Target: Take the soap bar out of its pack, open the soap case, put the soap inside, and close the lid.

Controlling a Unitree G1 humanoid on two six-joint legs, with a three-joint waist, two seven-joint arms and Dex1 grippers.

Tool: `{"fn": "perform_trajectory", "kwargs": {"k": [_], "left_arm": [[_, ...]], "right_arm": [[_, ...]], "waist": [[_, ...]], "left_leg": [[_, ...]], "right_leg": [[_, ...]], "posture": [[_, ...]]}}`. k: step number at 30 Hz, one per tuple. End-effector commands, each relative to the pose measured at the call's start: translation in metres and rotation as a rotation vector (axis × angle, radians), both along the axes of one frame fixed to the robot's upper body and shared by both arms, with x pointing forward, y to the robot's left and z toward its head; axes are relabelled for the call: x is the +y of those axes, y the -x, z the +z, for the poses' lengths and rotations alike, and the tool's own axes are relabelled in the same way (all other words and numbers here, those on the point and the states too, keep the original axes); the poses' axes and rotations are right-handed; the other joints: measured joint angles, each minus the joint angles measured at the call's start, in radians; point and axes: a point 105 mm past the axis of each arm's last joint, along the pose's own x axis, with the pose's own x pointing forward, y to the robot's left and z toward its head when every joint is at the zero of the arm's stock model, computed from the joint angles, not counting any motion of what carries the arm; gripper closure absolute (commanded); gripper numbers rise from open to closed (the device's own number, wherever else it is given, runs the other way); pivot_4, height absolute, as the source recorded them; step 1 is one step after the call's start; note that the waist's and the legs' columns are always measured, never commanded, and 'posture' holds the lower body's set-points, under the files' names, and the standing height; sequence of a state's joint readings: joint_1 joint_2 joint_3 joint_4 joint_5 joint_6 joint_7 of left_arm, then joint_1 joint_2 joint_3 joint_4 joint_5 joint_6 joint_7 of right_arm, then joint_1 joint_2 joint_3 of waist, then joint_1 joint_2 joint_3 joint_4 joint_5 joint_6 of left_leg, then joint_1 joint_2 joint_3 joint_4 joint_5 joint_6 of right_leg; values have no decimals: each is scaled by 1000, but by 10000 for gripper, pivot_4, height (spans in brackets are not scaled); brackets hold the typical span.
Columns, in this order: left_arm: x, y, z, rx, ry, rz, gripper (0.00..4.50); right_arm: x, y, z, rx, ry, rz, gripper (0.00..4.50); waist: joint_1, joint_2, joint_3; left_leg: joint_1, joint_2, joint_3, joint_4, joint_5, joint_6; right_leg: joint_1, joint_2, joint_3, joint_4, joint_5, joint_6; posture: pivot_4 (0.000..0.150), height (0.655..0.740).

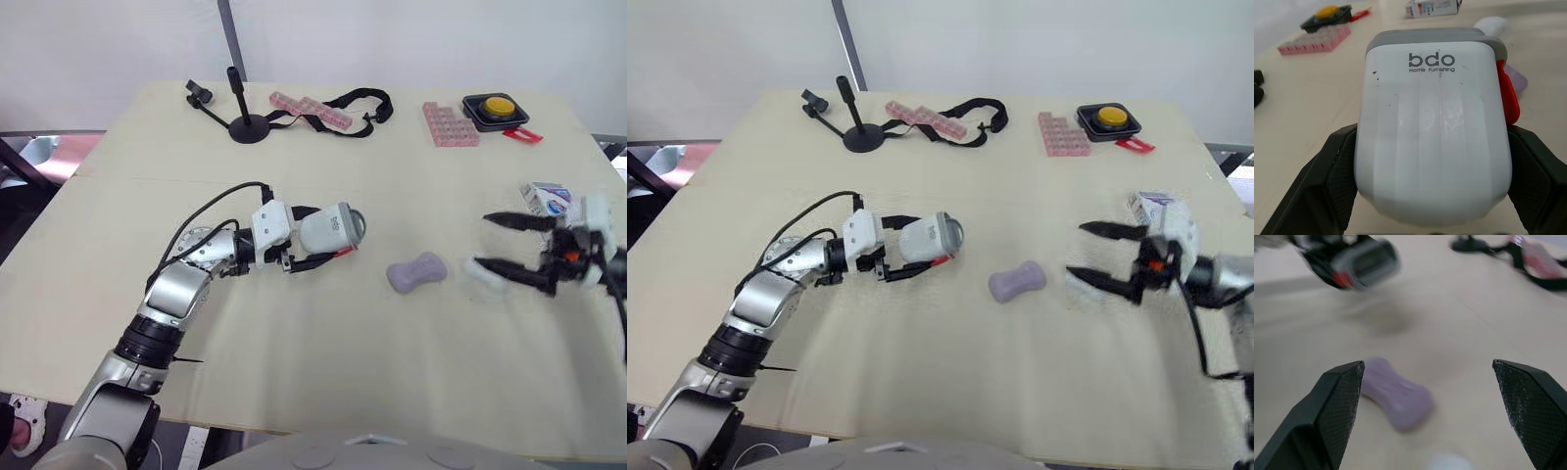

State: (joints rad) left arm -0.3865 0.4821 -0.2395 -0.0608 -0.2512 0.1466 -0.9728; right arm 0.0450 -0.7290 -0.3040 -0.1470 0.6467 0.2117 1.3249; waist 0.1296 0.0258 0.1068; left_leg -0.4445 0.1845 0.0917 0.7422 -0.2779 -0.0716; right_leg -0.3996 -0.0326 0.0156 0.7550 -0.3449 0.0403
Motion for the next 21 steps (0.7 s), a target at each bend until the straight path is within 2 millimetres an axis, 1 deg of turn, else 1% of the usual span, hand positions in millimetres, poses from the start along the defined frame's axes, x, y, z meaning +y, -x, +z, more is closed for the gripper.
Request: {"fn": "perform_trajectory", "kwargs": {"k": [1, 5, 8, 11, 15, 21], "left_arm": [[4, 3, 5, 37, -27, -12, 9712], [7, 14, 1, 29, -90, -76, 9712], [7, 21, 2, 11, -90, -123, 9712], [8, 25, 4, -3, -87, -149, 9712], [10, 31, 0, -25, -151, -202, 9712], [18, 29, 0, -50, -266, -262, 9712]], "right_arm": [[24, 20, 3, -81, -13, 118, 291], [45, 35, -23, -62, -11, 193, 291], [57, 35, -35, -67, -14, 217, 291], [66, 35, -41, -88, -13, 233, 291], [70, 33, -51, -95, -4, 236, 291], [72, 28, -50, -97, -15, 211, 291]], "waist": [[-4, 0, 0], [-17, -1, 0], [-33, 0, 0], [-46, 0, 0], [-54, 0, 0], [-54, 0, 0]], "left_leg": [[0, 0, 0, 0, 0, 0], [0, 0, 0, 0, 0, 1], [0, -1, 0, 0, 0, 1], [0, -2, 0, 0, 0, 1], [0, -2, 0, 0, -2, 4], [1, -1, -1, 0, -2, 6]], "right_leg": [[0, 0, 0, 0, 0, 0], [-1, -3, 0, -2, 0, 0], [-1, -4, 0, -1, 0, 0], [-1, -4, -1, -1, 0, 0], [-1, -4, -1, -1, 0, 0], [-1, -4, -2, -1, 0, 0]], "posture": [[1500, 7096], [1500, 7096], [1500, 7096], [1500, 7096], [1500, 7096], [1500, 7096]]}}
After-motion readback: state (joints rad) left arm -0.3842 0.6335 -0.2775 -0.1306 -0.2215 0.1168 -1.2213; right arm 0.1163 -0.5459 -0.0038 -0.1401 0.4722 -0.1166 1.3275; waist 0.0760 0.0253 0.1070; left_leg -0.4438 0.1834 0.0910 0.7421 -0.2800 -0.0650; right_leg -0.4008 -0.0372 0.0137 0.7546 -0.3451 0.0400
